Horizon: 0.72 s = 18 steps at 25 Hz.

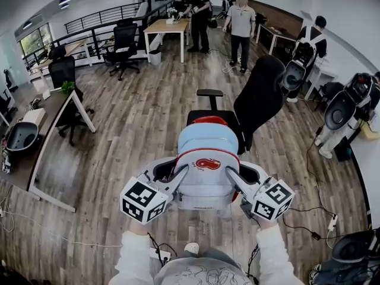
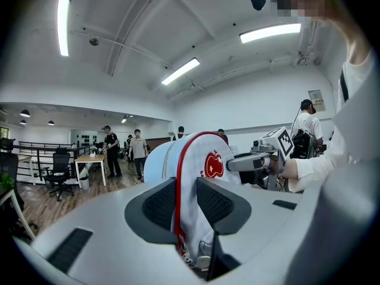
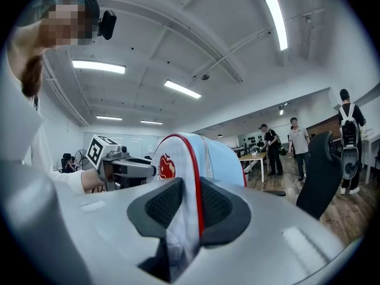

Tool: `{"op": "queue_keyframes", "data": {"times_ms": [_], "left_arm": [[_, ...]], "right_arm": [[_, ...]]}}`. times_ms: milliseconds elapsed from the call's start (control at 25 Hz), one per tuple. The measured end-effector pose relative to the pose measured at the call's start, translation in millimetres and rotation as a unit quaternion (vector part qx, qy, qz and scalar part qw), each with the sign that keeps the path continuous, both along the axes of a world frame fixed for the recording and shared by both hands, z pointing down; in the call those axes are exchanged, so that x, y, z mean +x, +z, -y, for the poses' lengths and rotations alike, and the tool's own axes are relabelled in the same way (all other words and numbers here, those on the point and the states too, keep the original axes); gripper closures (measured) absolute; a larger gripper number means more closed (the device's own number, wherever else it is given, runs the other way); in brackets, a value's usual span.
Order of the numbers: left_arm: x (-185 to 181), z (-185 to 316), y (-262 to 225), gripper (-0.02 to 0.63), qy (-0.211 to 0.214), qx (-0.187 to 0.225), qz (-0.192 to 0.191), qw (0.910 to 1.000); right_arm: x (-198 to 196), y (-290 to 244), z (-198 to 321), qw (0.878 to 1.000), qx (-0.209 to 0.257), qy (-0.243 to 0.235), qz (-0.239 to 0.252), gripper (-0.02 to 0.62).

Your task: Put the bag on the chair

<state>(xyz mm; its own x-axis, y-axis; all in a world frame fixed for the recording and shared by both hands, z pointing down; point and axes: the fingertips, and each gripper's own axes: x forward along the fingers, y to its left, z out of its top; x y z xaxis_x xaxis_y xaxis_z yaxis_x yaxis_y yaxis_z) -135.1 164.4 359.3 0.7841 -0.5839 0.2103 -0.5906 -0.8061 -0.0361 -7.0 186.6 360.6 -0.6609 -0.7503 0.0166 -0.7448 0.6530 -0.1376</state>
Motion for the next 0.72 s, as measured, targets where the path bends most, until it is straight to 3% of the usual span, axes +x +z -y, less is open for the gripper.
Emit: {"op": "queue_keyframes", "data": {"times_ms": [400, 720], "left_arm": [[-10.0, 25.3, 8.4, 0.497, 0.006, -0.012, 0.002, 0.9999], [8.9, 86.9, 16.5, 0.497, 0.0, -0.016, 0.004, 0.9999]], "right_arm": [[-10.6, 9.4, 22.6, 1.0, -0.018, 0.007, 0.002, 0.503], [8.4, 18.1, 85.6, 1.0, -0.021, 0.001, 0.005, 0.503]]}}
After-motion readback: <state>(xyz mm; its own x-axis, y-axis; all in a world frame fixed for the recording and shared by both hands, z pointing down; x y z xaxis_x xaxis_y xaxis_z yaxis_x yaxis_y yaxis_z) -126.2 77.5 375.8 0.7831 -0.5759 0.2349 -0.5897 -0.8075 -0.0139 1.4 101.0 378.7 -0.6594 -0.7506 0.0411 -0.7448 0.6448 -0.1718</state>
